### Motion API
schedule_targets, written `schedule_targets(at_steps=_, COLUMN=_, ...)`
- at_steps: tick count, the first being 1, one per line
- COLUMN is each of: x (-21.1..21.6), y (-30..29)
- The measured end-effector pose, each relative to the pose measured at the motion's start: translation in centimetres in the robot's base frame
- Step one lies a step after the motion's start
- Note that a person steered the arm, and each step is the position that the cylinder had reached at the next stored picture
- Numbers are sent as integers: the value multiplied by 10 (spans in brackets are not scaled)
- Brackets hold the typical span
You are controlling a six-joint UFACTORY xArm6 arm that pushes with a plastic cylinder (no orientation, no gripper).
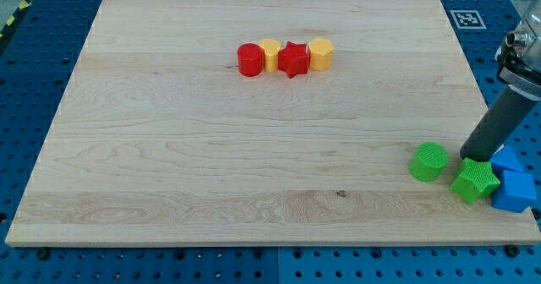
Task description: Put the green circle beside the green star to the left
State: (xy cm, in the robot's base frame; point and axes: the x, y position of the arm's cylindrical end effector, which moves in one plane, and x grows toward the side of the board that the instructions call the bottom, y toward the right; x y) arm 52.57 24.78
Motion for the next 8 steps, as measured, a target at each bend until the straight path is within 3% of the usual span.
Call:
schedule_targets(at_steps=2, x=-13, y=-21)
schedule_targets(at_steps=4, x=30, y=-30)
schedule_targets(at_steps=8, x=-45, y=-70)
